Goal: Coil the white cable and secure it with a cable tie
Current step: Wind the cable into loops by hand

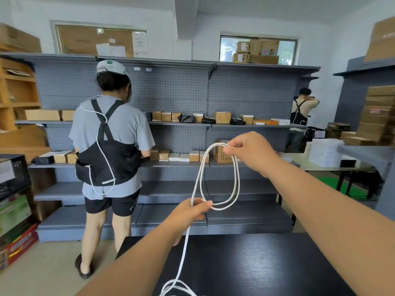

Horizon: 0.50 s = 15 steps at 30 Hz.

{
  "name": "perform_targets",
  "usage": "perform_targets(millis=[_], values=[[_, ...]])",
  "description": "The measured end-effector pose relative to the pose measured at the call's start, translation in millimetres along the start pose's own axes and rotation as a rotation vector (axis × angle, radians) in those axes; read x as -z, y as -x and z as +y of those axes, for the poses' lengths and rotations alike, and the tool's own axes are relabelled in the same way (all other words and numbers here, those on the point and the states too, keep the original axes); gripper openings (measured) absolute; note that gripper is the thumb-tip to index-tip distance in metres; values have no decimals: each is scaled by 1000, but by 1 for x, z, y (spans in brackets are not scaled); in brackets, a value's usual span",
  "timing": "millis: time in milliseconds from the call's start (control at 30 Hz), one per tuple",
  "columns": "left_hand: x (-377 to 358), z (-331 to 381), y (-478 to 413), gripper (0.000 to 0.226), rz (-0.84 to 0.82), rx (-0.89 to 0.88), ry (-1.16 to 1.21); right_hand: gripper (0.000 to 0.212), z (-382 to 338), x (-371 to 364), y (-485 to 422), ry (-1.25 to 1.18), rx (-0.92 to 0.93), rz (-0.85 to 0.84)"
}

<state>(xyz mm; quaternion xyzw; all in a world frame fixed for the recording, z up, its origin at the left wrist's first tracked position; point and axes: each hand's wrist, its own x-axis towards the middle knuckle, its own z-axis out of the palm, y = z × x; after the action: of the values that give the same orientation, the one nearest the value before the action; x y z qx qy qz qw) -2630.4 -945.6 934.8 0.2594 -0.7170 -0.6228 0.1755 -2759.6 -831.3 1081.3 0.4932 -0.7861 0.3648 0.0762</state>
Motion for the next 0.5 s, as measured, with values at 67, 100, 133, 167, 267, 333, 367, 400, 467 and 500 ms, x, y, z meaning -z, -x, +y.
perform_targets(millis=[67,100,133,167,267,333,367,400,467,500], values=[[-3,-2,-1,25,-36,26,65,20,0,0,1,-8,-7,13],[-5,-2,-1,26,-45,24,112,20,1,0,2,-22,-15,22],[-6,-2,-1,27,-47,15,158,20,1,0,2,-42,-24,34],[-7,-1,-1,27,-42,-2,197,19,3,-1,3,-66,-37,48],[-7,2,-2,27,12,-68,249,18,8,-4,5,-155,-88,101],[-5,5,-3,20,63,-118,301,17,11,-8,6,-235,-136,141],[-5,7,-3,17,84,-138,322,17,14,-10,7,-275,-165,159],[-4,9,-3,15,102,-156,344,16,16,-12,8,-316,-196,174],[-2,14,-2,15,134,-199,406,14,22,-17,11,-417,-264,193],[0,16,-2,16,154,-220,433,14,26,-21,11,-469,-300,199]])
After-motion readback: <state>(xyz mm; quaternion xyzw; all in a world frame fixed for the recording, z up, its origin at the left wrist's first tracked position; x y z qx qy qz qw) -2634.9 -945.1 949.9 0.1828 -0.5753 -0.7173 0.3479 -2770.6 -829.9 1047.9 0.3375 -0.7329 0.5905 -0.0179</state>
